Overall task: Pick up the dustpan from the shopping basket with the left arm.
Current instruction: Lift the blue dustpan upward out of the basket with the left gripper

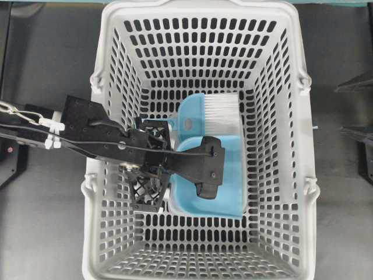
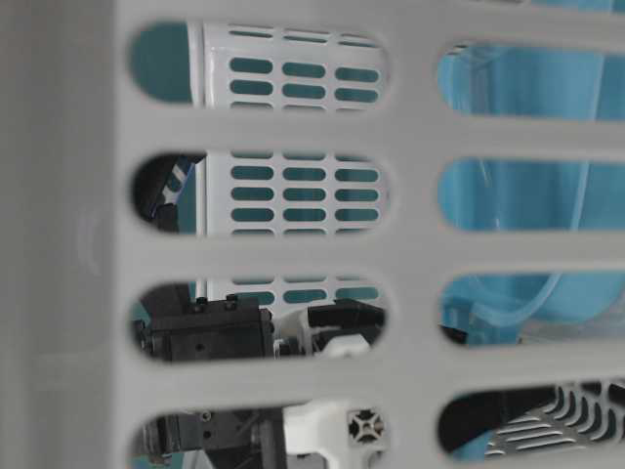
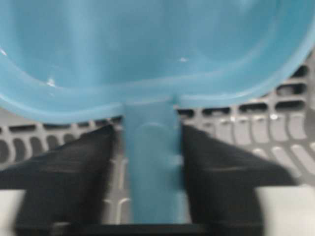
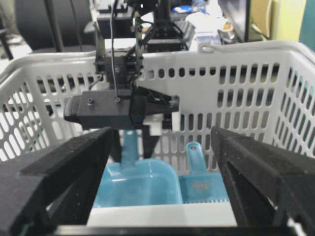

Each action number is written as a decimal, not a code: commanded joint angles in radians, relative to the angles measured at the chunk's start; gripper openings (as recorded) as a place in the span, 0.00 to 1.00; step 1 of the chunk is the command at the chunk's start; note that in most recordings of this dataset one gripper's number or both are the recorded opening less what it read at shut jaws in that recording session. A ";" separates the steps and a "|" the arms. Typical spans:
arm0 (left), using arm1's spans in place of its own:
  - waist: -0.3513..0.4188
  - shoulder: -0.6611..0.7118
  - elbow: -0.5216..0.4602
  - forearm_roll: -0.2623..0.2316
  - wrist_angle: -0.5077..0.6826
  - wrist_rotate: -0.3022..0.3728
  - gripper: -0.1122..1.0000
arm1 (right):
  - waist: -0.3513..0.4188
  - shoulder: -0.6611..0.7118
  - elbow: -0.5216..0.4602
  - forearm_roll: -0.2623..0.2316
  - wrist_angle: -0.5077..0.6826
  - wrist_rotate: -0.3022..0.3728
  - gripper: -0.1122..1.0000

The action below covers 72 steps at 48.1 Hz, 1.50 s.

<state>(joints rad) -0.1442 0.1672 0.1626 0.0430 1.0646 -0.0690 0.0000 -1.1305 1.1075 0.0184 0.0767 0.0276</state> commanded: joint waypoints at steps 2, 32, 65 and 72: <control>-0.005 -0.028 -0.017 0.002 -0.003 0.006 0.34 | -0.002 0.003 -0.008 0.000 -0.005 0.002 0.79; 0.038 -0.293 -0.115 0.002 -0.006 0.002 0.35 | -0.002 -0.012 -0.002 -0.002 -0.005 0.006 0.79; 0.051 -0.426 -0.008 0.002 -0.201 0.008 0.35 | -0.002 -0.021 0.002 0.000 -0.005 0.008 0.79; 0.054 -0.439 0.006 0.002 -0.215 0.008 0.35 | -0.002 -0.020 0.002 0.000 -0.005 0.008 0.79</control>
<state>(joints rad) -0.0920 -0.2393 0.1749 0.0430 0.8667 -0.0629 0.0000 -1.1582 1.1198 0.0184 0.0767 0.0337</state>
